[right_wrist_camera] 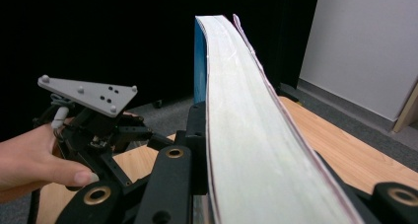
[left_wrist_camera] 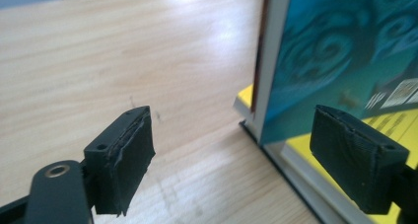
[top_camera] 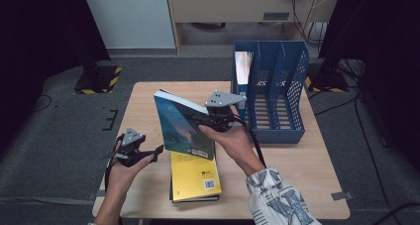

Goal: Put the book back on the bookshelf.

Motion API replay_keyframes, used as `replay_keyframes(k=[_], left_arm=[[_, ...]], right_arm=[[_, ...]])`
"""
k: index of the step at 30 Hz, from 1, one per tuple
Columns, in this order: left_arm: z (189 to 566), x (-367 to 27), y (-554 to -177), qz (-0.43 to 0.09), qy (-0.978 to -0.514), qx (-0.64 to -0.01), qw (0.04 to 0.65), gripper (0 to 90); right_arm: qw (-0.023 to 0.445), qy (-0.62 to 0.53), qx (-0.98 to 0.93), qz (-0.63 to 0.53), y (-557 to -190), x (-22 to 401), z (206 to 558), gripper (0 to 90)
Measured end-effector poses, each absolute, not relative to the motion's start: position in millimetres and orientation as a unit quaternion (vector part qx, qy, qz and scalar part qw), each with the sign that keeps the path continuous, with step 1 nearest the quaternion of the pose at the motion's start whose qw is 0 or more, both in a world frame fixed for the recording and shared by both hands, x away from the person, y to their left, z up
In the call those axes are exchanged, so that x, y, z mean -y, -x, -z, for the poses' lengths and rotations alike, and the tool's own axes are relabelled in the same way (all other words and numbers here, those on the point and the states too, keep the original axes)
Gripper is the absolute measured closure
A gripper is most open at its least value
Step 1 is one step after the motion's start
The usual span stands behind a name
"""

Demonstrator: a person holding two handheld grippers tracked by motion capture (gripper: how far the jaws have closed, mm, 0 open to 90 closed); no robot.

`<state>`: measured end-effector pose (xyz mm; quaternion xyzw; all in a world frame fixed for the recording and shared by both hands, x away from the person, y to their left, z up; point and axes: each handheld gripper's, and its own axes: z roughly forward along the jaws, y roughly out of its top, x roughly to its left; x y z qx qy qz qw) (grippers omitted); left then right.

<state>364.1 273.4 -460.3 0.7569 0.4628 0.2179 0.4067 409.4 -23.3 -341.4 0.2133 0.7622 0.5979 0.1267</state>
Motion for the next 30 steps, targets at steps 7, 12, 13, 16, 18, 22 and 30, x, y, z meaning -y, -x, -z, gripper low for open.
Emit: replay_keyframes(k=[7,12,13,16,18,22,30], left_arm=[[478,-284,-360,-0.203,-0.75,-0.482,0.404,13.3],[491,-287,-357,-0.196,-0.752,-0.485,0.401,9.7],[492,-288,-357,-0.198,-0.753,-0.487,0.397,9.7],[494,-292,-357,-0.197,-0.75,-0.492,0.396,9.6],[498,-295,-356,-0.199,-0.754,-0.493,0.386,9.4],[508,-299,-355,-0.195,-0.757,-0.504,0.369,9.4],[516,-303,-355,-0.195,-0.766,-0.506,0.345,9.1]], right_arm=[[0.128,-0.222,-0.761,-0.597,-409,24,340,73.8],[0.129,-0.226,-0.76,-0.595,-408,23,338,73.9],[0.13,-0.225,-0.761,-0.595,-407,23,337,73.9],[0.135,-0.224,-0.762,-0.592,-405,22,334,73.9],[0.139,-0.224,-0.762,-0.591,-404,22,331,73.9],[0.145,-0.226,-0.763,-0.587,-403,23,327,73.9],[0.15,-0.234,-0.759,-0.589,-404,28,323,73.9]])
